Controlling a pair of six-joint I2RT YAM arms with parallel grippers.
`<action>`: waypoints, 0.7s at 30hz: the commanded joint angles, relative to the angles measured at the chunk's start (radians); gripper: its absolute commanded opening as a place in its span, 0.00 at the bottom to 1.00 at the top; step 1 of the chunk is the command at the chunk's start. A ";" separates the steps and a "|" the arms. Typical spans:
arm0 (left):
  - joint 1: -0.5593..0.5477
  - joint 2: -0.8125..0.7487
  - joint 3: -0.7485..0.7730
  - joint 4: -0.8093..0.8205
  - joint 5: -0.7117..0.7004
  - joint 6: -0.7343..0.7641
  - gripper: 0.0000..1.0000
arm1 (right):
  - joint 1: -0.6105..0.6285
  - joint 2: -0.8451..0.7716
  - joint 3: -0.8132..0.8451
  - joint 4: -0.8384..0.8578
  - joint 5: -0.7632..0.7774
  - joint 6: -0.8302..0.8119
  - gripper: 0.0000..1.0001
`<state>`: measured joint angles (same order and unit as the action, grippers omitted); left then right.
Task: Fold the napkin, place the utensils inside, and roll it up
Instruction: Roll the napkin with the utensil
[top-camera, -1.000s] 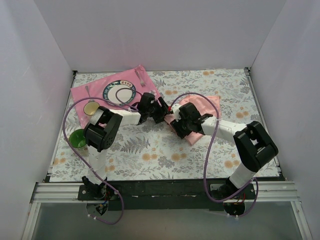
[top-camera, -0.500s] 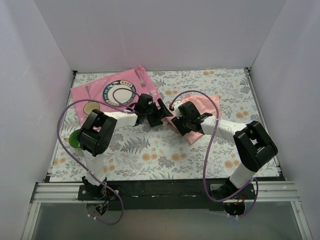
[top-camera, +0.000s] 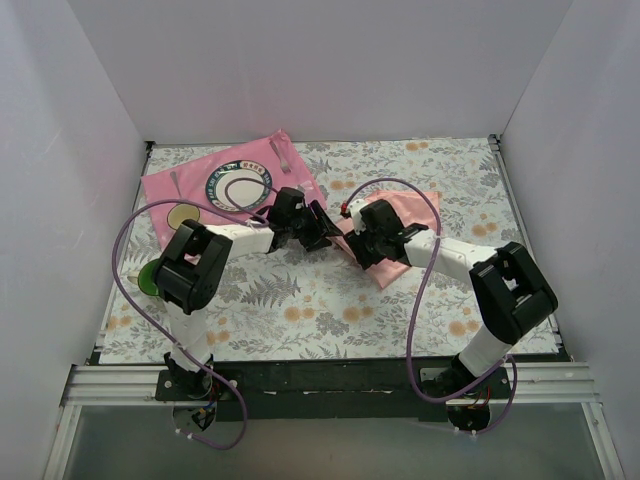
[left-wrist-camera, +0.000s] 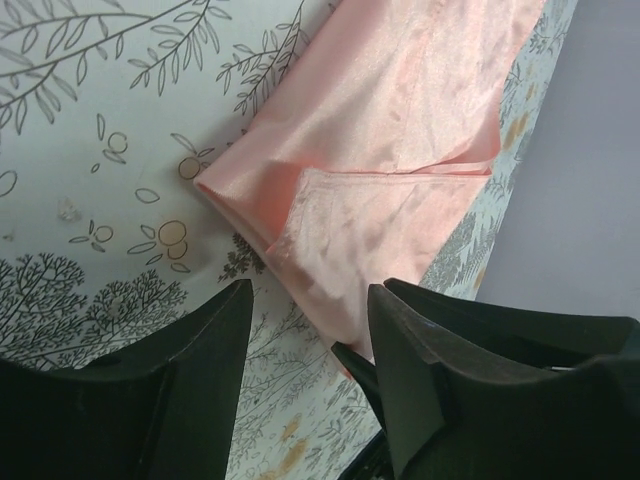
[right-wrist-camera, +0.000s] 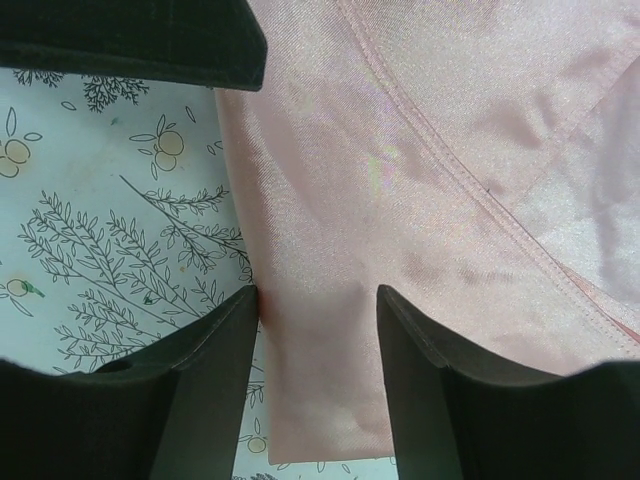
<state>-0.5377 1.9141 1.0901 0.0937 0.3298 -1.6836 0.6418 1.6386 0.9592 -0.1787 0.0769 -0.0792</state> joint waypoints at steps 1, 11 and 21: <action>0.007 0.002 0.050 0.018 0.008 -0.008 0.48 | -0.001 -0.045 0.006 0.031 0.021 0.019 0.58; 0.007 -0.087 -0.012 0.017 0.025 -0.008 0.54 | -0.018 0.027 0.042 0.061 0.087 -0.019 0.55; 0.007 -0.026 0.034 0.029 0.061 -0.019 0.53 | -0.018 -0.023 0.039 0.030 0.067 -0.010 0.56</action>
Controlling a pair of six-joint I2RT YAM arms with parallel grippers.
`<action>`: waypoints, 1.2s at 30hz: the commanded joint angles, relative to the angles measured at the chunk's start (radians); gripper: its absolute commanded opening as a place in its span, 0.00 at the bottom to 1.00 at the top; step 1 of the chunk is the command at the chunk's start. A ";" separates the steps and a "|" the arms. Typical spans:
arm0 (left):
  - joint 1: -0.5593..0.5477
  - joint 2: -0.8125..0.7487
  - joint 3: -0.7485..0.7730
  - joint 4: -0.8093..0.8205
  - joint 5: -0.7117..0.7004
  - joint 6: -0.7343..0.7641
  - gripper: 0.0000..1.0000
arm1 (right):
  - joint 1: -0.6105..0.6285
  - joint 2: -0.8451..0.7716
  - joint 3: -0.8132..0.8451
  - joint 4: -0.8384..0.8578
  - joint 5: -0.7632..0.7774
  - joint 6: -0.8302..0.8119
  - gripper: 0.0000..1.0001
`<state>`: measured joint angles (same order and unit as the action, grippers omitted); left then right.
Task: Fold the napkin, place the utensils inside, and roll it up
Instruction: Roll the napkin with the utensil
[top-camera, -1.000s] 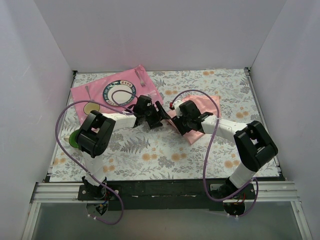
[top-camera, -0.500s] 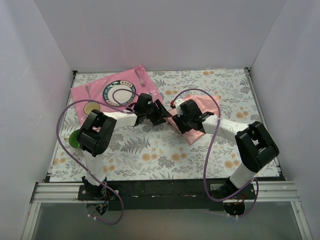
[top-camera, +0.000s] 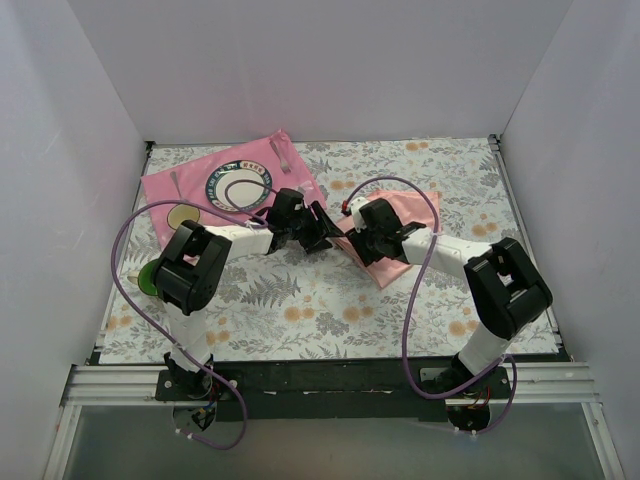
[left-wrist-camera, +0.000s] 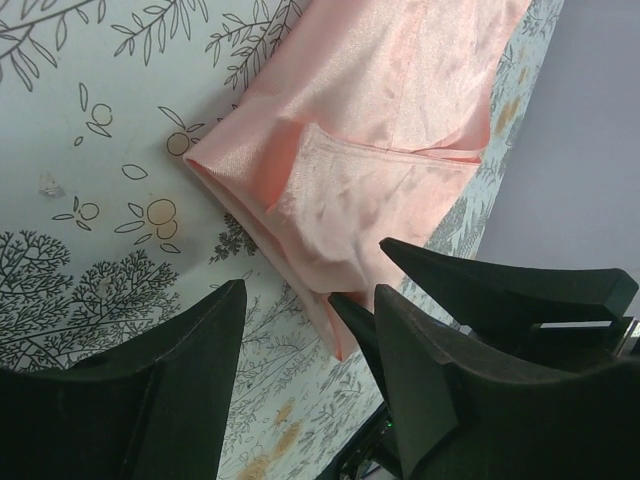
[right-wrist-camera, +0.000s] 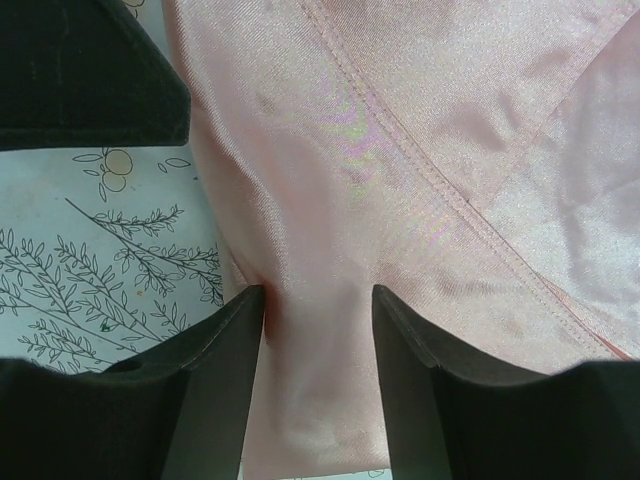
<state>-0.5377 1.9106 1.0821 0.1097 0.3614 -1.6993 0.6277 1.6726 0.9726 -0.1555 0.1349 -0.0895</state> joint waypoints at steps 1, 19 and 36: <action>0.007 -0.018 0.045 0.018 0.034 -0.011 0.52 | -0.005 -0.066 0.028 0.001 0.006 0.000 0.57; 0.056 -0.131 0.012 -0.104 -0.049 -0.020 0.58 | 0.164 -0.060 -0.040 0.063 0.207 -0.015 0.93; 0.116 -0.217 -0.123 -0.045 0.002 -0.059 0.57 | 0.287 0.137 -0.015 0.264 0.584 -0.125 0.66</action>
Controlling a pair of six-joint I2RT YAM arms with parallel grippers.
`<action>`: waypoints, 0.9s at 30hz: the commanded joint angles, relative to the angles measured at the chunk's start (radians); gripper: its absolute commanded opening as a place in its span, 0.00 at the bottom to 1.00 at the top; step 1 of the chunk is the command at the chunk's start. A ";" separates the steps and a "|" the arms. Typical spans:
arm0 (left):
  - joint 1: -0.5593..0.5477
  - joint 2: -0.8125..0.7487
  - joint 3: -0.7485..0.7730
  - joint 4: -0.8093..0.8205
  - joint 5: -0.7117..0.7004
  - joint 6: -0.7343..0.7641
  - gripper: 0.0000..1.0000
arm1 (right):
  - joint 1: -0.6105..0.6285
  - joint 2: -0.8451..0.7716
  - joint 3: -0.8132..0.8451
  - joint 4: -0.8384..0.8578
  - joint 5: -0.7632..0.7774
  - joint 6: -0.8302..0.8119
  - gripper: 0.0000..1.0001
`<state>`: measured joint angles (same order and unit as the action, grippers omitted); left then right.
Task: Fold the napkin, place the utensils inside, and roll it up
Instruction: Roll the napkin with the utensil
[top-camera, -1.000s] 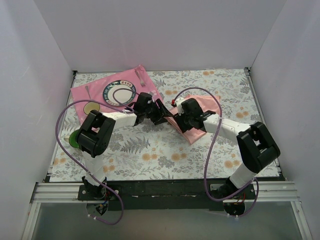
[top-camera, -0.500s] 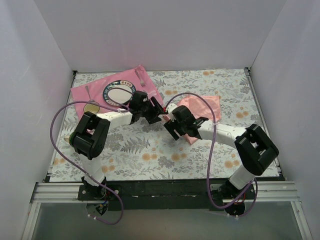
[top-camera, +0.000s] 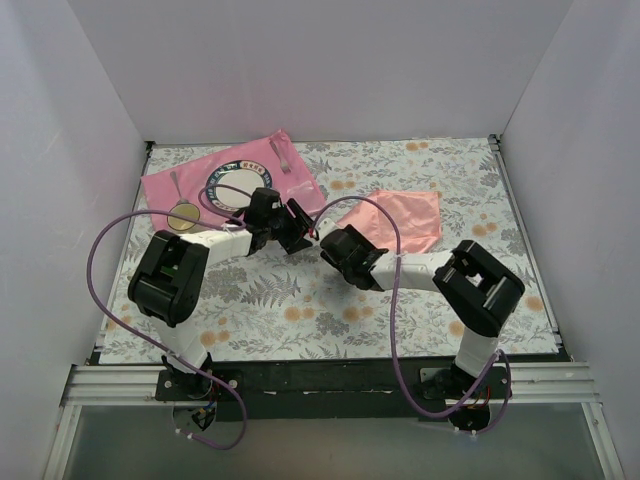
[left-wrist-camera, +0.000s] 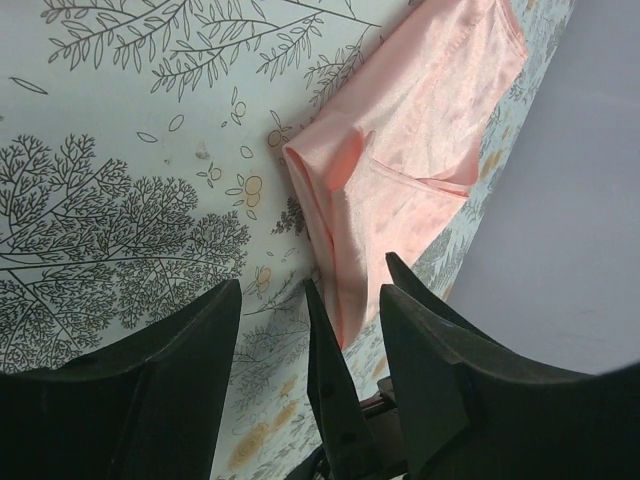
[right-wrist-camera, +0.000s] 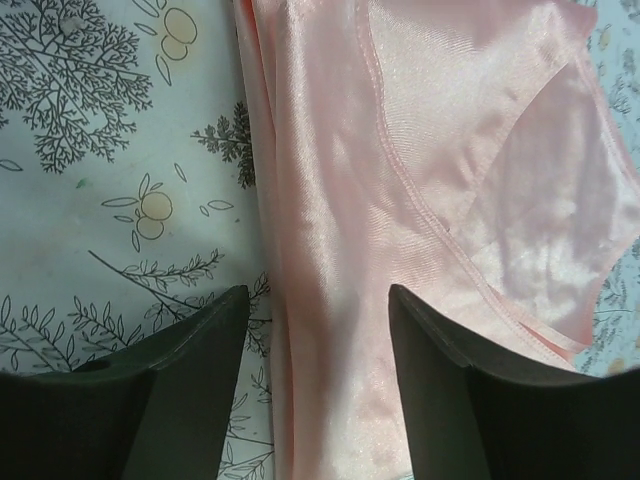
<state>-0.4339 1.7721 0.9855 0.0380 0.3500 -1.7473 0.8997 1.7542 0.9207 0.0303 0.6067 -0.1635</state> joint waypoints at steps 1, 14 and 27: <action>0.015 -0.083 -0.033 0.031 0.012 -0.012 0.57 | 0.015 0.073 0.041 0.083 0.117 -0.054 0.66; 0.023 -0.100 -0.100 0.105 0.024 -0.047 0.57 | 0.016 0.134 0.049 0.145 0.153 -0.070 0.36; 0.001 0.026 -0.096 0.238 0.141 -0.083 0.70 | -0.041 0.110 0.115 0.017 -0.065 0.022 0.01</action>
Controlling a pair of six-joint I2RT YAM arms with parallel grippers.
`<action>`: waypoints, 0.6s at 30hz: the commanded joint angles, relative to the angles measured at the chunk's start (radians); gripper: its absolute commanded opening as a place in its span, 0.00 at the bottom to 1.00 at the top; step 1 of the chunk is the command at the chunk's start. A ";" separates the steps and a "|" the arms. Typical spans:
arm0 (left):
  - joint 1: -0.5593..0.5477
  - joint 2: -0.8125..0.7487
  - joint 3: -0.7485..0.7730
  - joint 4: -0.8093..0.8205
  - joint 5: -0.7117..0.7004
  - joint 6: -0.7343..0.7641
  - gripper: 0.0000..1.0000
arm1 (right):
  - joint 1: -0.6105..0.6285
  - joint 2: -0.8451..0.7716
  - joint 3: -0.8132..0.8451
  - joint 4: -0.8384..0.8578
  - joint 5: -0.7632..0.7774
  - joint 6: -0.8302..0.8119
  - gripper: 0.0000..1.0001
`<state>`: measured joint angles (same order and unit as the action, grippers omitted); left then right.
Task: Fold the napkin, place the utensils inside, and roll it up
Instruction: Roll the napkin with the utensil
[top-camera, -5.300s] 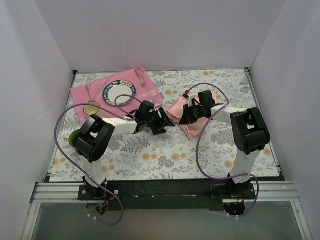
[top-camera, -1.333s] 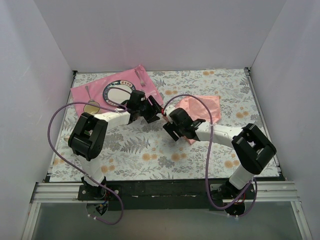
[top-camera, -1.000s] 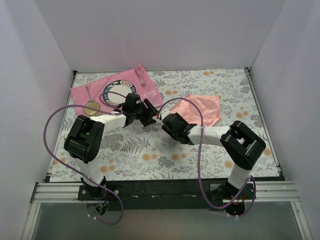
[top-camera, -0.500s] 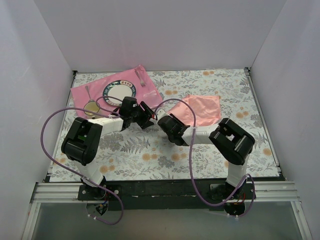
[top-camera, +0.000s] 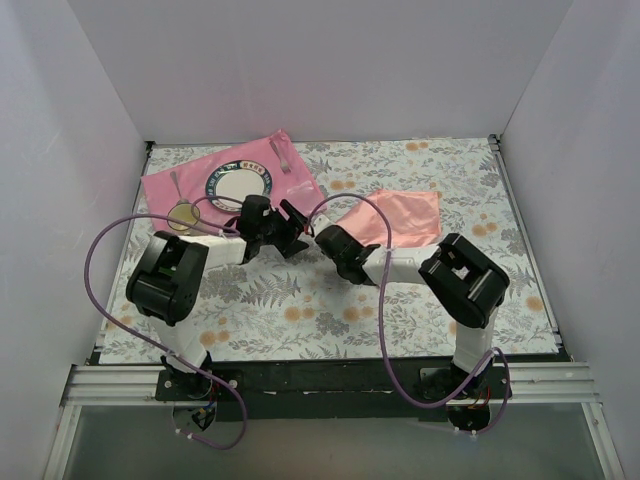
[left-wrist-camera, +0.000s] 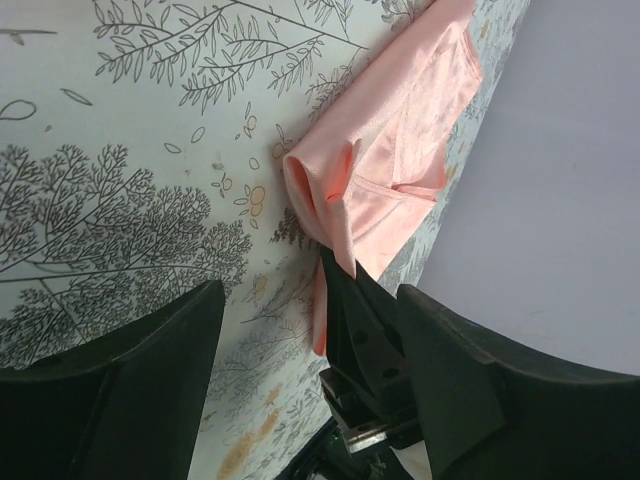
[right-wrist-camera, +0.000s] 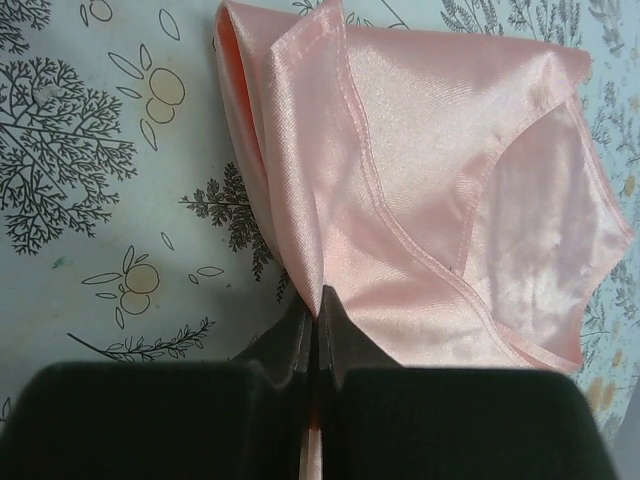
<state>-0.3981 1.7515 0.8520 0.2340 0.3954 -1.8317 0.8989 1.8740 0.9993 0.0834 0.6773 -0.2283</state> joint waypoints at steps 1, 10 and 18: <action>-0.039 0.057 0.044 0.054 0.099 -0.007 0.71 | -0.046 -0.018 0.029 -0.042 -0.169 0.107 0.01; -0.102 0.197 0.140 0.076 0.097 -0.052 0.70 | -0.120 -0.062 0.009 -0.047 -0.281 0.158 0.01; -0.128 0.272 0.182 0.079 0.066 -0.057 0.69 | -0.163 -0.087 0.010 -0.057 -0.358 0.199 0.01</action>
<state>-0.5167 1.9854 1.0023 0.3275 0.4820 -1.8969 0.7521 1.8084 1.0054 0.0540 0.3954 -0.0772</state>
